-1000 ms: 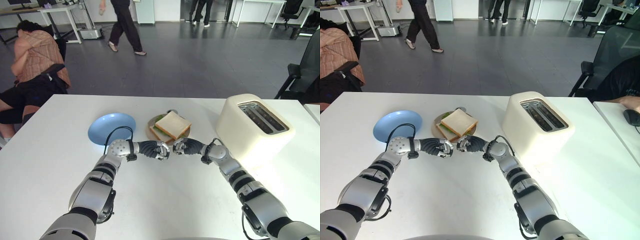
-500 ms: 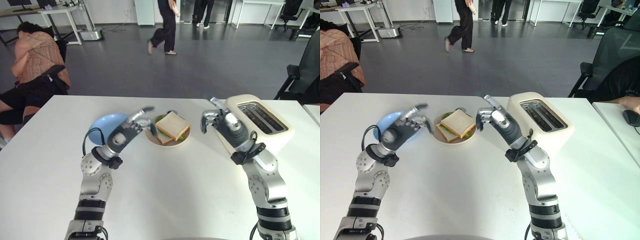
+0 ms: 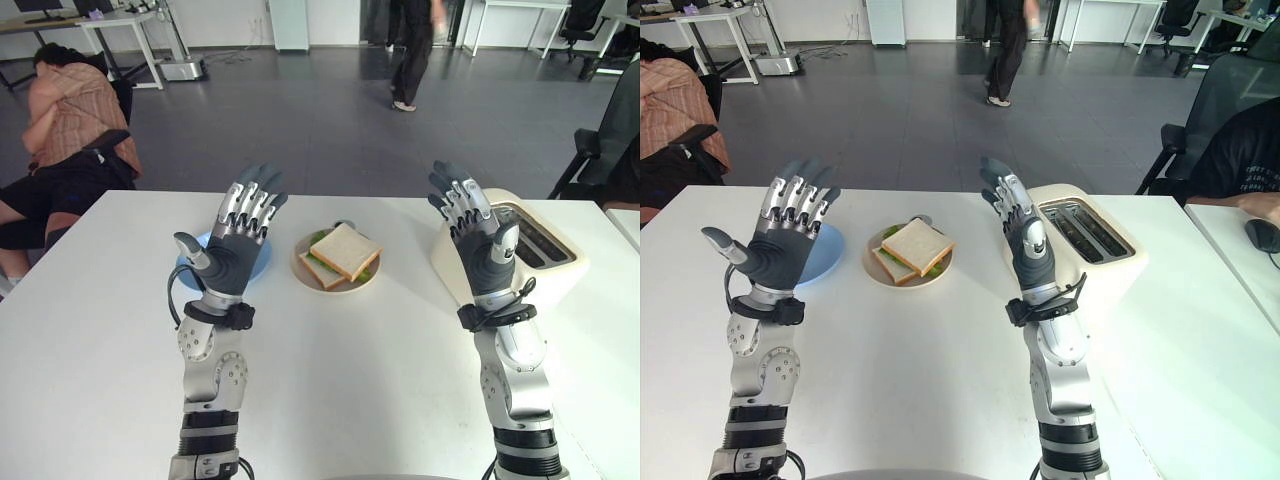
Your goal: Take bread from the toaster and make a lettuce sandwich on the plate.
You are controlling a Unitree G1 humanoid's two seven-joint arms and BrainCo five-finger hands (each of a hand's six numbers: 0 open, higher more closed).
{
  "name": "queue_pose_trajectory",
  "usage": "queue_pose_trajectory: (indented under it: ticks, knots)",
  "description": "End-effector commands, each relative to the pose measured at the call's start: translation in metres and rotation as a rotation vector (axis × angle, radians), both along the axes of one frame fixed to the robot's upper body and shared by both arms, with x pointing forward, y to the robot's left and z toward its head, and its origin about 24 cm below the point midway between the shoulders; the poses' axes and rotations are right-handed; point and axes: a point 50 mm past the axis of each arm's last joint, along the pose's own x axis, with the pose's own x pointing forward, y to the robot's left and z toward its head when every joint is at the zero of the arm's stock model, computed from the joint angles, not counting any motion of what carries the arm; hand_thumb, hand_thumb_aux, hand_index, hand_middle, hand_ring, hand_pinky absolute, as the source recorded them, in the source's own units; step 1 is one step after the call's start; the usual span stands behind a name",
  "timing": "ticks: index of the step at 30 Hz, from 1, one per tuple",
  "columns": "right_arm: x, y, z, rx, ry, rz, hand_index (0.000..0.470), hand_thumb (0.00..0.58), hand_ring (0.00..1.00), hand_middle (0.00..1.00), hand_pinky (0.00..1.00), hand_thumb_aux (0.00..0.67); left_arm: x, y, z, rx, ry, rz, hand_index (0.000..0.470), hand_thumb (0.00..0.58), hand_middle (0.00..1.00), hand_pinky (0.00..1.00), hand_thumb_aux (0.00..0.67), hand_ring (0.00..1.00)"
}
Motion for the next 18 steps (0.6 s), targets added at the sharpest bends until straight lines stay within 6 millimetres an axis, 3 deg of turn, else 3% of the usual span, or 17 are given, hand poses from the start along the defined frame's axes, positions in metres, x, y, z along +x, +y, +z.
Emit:
queue_pose_trajectory:
  ticks: [1,18]
  knots:
    - [0.0000,0.0019,-0.0022,-0.007,-0.002,-0.004,0.000,0.000,0.00,0.00,0.00,0.000,0.0021,-0.0056,0.0009,0.052,-0.020,0.003,0.000,0.000,0.00,0.00,0.000,0.00]
    - [0.0023,0.0044,-0.0066,0.001,0.008,-0.014,0.000,0.000,0.00,0.00,0.00,0.000,0.0026,-0.0079,0.0002,0.075,-0.041,0.034,0.000,0.000,0.00,0.00,0.000,0.00]
